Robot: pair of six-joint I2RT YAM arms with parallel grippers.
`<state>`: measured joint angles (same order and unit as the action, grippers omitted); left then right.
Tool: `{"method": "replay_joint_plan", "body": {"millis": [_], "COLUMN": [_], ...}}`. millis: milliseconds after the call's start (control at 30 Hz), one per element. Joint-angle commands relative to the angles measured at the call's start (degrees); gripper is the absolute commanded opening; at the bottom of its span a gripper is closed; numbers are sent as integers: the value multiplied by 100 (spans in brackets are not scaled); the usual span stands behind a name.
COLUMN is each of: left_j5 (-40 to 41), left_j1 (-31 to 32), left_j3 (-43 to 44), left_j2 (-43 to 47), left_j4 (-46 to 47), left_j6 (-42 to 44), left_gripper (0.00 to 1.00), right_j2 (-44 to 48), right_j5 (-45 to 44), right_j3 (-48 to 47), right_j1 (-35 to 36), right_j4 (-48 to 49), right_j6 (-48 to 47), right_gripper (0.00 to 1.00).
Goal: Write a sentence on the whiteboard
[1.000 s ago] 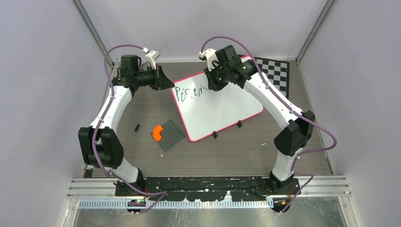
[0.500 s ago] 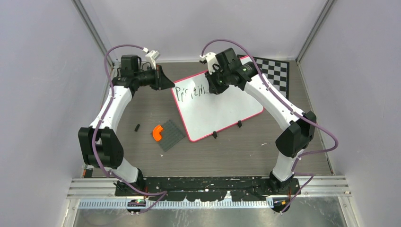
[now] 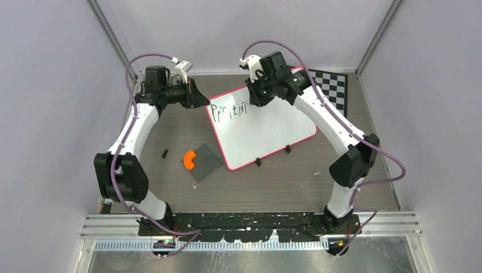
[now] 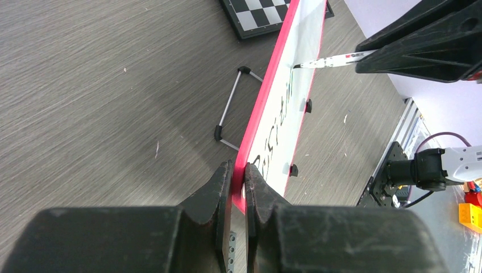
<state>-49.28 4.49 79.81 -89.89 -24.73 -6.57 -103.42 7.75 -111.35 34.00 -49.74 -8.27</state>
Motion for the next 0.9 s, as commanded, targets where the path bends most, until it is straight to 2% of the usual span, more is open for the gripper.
{"method": "replay_joint_plan", "body": {"millis": [0,567,867], "left_j5": [-23,-57,-20], "left_j1": [166,183,185], "left_j3": [-8,0,-24], "left_j2": [103,100,120], "left_j4": [-81,-78,-79], "left_j6": [77,50,68], "left_gripper": [0,0,0], "right_j2": [-137,377,125], "right_j5": [-220,-326,-255], "right_j3": [-201,85,-1], "right_j1": [-16,-37,-46], "right_j4": [200,93,116], "right_j6": [-59,-146,-140], "right_gripper": [0,0,0]}}
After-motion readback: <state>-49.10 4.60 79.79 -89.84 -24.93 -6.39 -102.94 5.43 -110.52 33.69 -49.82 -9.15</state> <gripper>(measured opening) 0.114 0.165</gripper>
